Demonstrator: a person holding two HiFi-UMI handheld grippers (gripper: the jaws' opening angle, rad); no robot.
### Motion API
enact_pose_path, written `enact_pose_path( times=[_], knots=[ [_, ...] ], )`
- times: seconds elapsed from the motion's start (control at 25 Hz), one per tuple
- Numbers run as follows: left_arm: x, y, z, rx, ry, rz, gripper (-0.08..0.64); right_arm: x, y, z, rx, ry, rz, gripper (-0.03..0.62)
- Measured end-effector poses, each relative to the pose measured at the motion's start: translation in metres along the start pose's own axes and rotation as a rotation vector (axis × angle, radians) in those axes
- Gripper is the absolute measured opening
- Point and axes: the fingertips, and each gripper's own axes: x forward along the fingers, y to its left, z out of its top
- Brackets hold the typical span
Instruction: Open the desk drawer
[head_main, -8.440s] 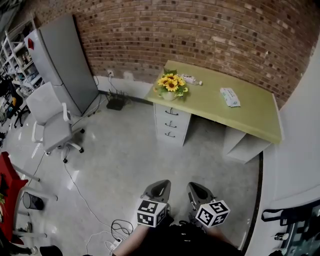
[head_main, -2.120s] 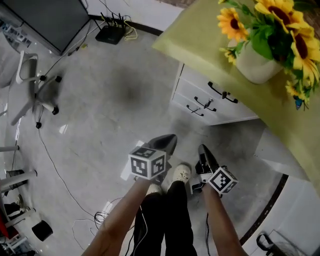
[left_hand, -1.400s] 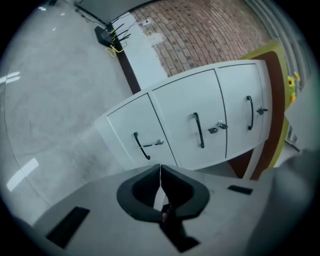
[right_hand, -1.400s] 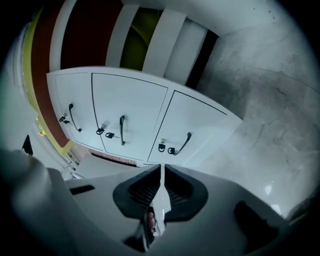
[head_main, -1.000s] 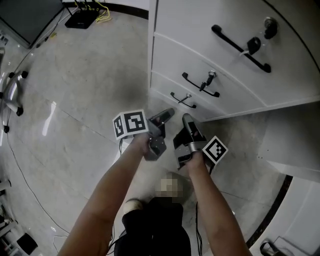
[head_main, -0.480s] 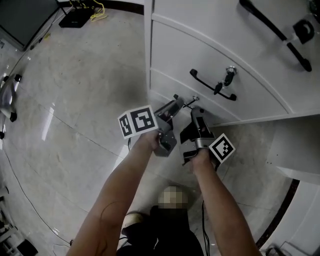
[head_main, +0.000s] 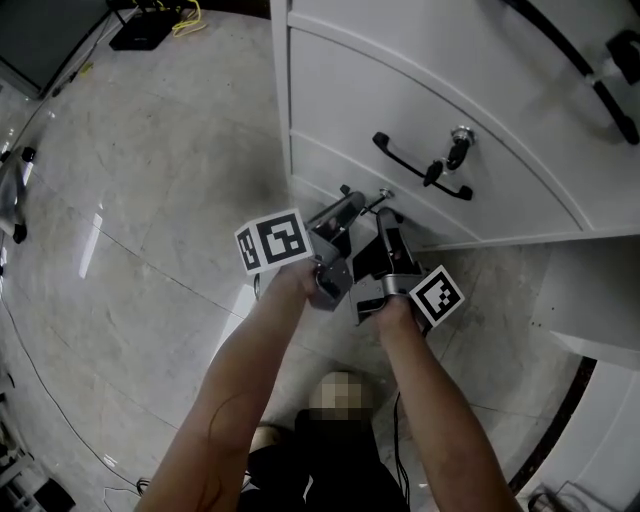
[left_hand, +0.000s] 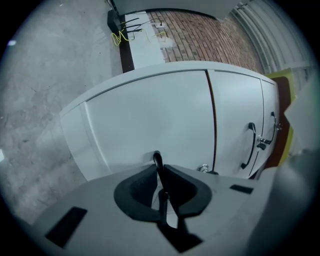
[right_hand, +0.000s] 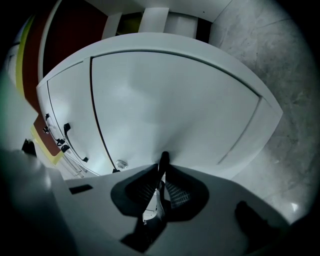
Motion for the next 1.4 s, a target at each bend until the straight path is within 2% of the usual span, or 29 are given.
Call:
enact_pose_path(
  times=[0.48,1.4],
  knots=[
    [-0.014,-0.002,-0.010,-0.006,0.003,0.029,0.044,-0.012,0.001,-0.009,0.022,0.012,-0.011,0.051],
    [-0.091,-0.002,-0.049,-0.062,0.041,0.132,0.041,-0.071,0.007,-0.072,0.091,0.043,-0.099,0.051]
  ],
)
